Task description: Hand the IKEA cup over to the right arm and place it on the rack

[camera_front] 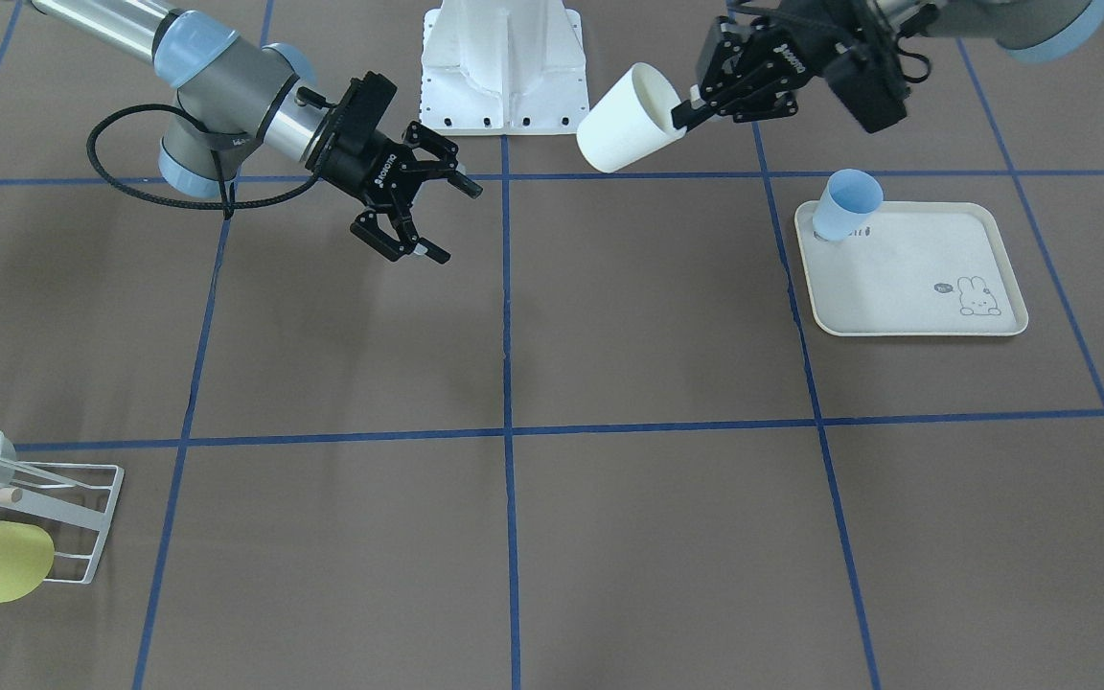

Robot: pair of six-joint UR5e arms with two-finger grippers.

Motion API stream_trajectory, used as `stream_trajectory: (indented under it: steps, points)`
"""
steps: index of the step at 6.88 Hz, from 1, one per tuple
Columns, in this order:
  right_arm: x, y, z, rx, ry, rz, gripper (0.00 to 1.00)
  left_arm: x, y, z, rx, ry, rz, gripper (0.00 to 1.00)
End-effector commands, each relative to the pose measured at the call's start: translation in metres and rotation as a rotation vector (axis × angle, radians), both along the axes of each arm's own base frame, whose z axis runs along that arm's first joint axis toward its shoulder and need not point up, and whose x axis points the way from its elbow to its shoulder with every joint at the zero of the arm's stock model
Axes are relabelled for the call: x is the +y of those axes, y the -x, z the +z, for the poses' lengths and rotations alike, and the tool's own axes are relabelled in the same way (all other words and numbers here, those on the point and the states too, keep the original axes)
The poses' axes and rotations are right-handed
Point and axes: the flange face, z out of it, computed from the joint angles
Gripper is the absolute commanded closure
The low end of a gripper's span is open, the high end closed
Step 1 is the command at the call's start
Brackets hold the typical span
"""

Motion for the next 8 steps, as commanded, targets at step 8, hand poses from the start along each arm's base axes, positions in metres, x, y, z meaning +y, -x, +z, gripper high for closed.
stream_trajectory:
  steps: [8]
  points:
    - [0.020, 0.014, -0.022, -0.072, -0.086, -0.028, 0.02, -0.003, -0.108, -0.022, -0.002, 0.022, 0.052, 1.00]
